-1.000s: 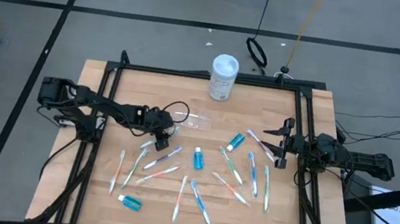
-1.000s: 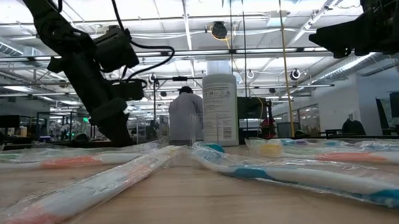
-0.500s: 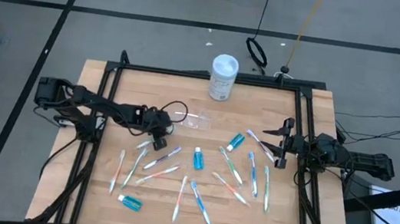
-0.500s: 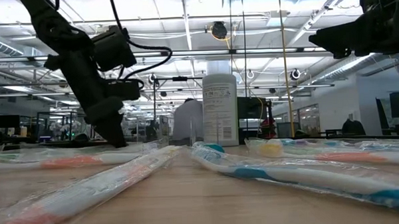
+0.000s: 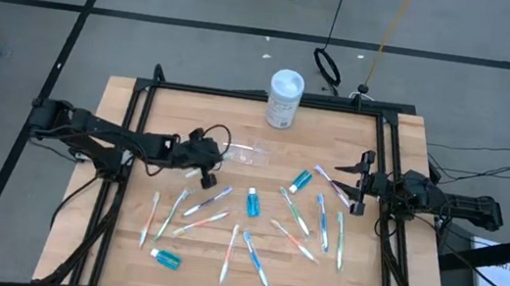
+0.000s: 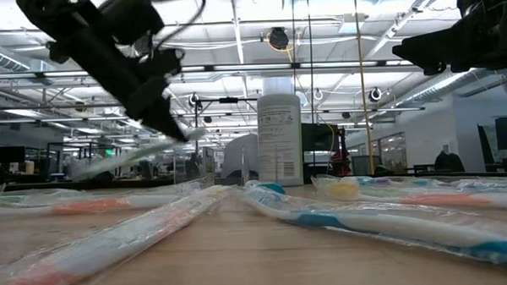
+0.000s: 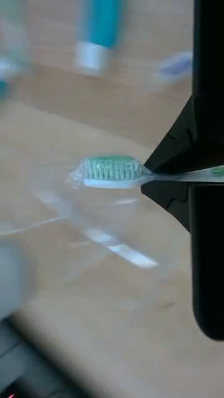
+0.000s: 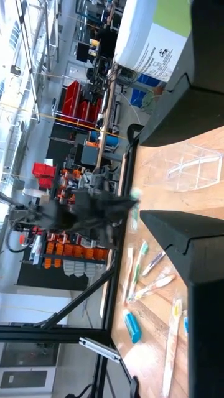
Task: Pick & Place toothbrushing station
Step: Put the green toothbrush into the transparent organizer, then put the blue mouthwash into the transparent organizer
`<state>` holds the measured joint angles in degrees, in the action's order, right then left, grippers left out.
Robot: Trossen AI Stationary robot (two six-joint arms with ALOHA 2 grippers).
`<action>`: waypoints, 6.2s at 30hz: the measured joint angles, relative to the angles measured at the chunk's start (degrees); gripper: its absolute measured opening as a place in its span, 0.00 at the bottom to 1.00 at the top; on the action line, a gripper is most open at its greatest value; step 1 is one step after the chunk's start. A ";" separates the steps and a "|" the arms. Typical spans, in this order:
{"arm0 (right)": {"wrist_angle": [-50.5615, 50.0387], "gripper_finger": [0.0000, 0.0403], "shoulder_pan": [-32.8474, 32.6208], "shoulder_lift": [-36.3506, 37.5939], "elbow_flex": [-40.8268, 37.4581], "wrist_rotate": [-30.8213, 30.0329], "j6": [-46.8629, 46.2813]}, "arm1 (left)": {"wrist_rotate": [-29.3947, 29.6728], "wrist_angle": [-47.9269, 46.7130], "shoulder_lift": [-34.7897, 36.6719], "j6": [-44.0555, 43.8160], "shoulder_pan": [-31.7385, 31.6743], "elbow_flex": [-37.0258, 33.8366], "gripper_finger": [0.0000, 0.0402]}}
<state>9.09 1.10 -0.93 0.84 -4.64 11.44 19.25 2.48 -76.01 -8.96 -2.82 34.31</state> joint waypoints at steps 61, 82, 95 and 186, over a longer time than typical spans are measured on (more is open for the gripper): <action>-0.38 0.42 0.00 0.00 0.00 0.00 -3.63 | 9.90 23.75 -8.76 18.08 -12.18 1.90 0.17; -0.86 0.42 0.00 0.00 0.00 0.19 -8.67 | 29.77 -10.96 -2.95 12.67 -1.93 15.08 0.46; -1.66 0.42 0.00 -0.02 0.00 0.21 -10.56 | 22.25 -14.88 -0.41 11.46 2.37 15.06 0.46; 2.68 0.42 0.00 0.02 -0.02 0.24 -16.76 | -19.81 -14.82 -0.92 17.64 13.97 7.86 0.46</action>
<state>11.77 1.10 -0.91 0.82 -4.41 -5.32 -0.56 -12.35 -76.93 8.68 11.15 42.17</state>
